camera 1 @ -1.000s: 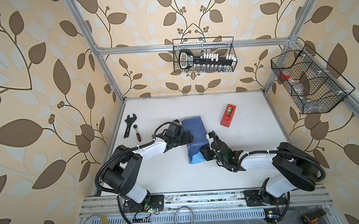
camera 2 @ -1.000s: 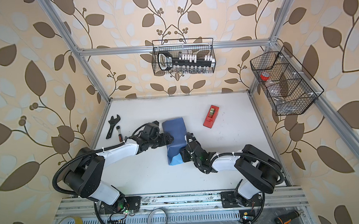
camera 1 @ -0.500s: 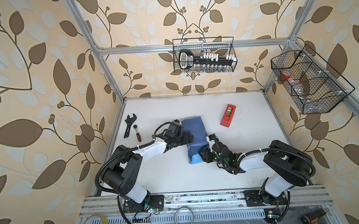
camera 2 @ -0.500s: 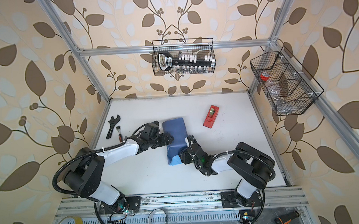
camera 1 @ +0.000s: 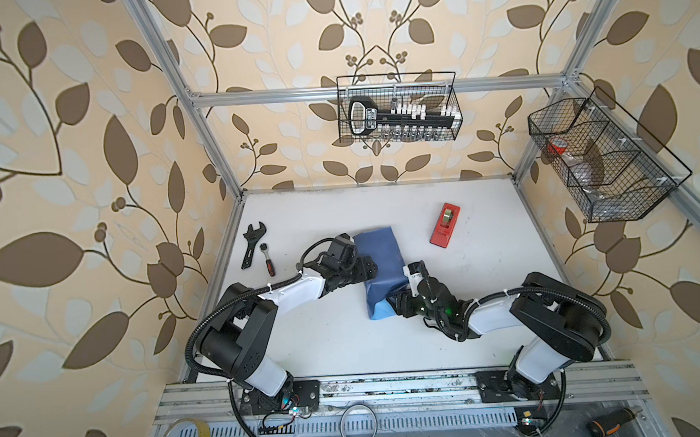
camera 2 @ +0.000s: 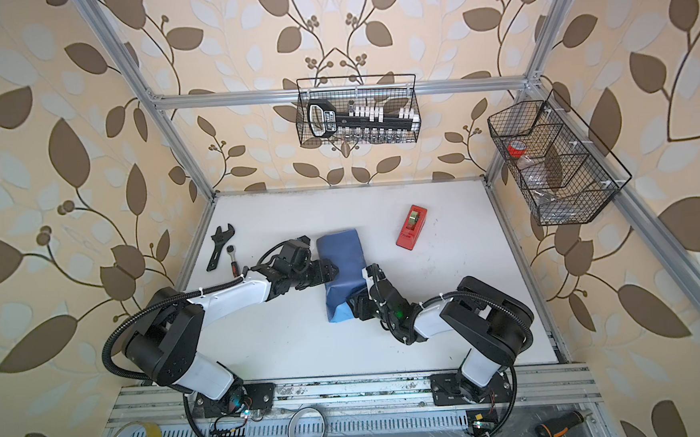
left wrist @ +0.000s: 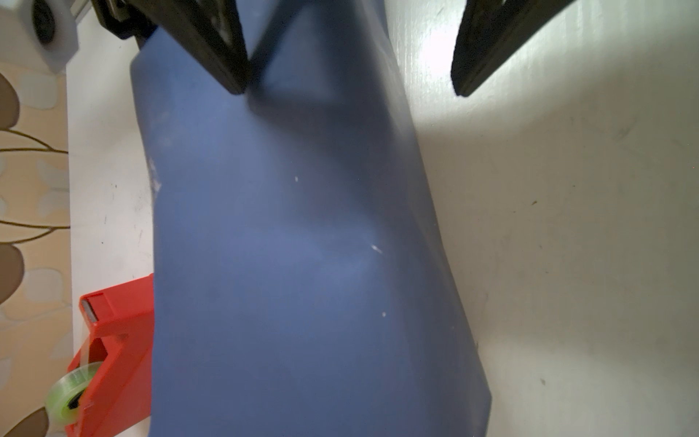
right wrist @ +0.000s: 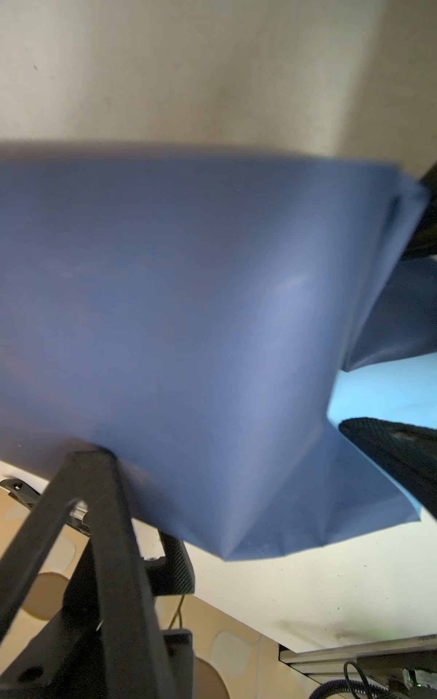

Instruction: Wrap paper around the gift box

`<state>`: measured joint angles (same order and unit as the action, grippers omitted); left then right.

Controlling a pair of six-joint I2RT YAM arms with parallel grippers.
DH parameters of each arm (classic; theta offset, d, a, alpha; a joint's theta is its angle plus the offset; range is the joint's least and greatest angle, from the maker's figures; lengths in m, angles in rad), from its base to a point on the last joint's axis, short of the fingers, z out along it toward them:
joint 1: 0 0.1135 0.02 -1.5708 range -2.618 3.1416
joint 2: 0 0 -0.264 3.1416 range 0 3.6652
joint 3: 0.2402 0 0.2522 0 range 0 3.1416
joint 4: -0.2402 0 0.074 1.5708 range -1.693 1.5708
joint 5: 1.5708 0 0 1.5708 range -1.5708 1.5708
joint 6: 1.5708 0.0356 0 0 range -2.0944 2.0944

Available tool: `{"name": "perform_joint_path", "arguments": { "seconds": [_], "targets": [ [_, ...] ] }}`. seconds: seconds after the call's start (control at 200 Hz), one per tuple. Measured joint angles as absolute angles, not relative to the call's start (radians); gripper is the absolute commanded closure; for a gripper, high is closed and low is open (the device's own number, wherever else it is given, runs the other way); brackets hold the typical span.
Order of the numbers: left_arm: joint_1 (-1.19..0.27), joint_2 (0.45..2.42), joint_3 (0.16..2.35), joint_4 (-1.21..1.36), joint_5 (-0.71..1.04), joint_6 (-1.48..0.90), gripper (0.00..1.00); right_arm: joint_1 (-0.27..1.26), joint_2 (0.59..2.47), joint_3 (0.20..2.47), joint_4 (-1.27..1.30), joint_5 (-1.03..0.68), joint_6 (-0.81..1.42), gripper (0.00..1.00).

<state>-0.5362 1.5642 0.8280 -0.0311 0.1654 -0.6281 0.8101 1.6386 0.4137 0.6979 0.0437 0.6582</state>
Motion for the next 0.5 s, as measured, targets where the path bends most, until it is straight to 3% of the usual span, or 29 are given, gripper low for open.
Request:
{"name": "perform_joint_path", "arguments": {
  "seconds": [0.5],
  "targets": [
    [-0.536, 1.564, 0.828, -0.031, 0.165, -0.628, 0.15, 0.822, 1.599, 0.365, 0.708, -0.028, 0.651, 0.39]
  ]
}}
